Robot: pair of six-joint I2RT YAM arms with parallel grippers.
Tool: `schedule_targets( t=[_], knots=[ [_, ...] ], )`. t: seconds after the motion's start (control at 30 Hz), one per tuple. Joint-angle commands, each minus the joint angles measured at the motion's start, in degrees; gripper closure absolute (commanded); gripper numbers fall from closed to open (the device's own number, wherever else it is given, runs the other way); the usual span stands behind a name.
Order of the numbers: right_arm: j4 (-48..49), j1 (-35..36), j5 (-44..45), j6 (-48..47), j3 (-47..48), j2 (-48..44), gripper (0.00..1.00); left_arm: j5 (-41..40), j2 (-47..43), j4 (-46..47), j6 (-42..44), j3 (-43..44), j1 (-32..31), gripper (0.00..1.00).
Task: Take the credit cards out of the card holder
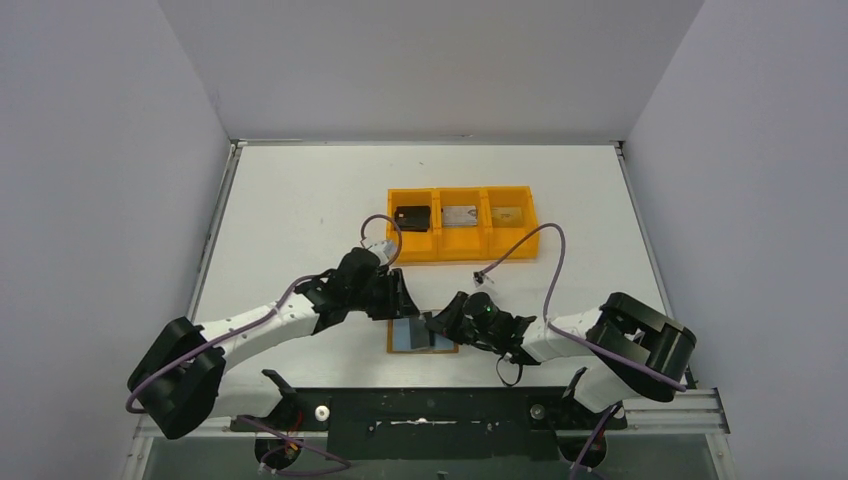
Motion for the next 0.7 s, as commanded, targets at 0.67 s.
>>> schedule_targets(
  t=[0.67],
  knots=[
    [-3.7, -5.7, -7.8, 4.2, -0.1, -1.5, 0.97, 4.0, 12.5, 7.3, -3.9, -5.8, 0.7, 0.92]
  ],
)
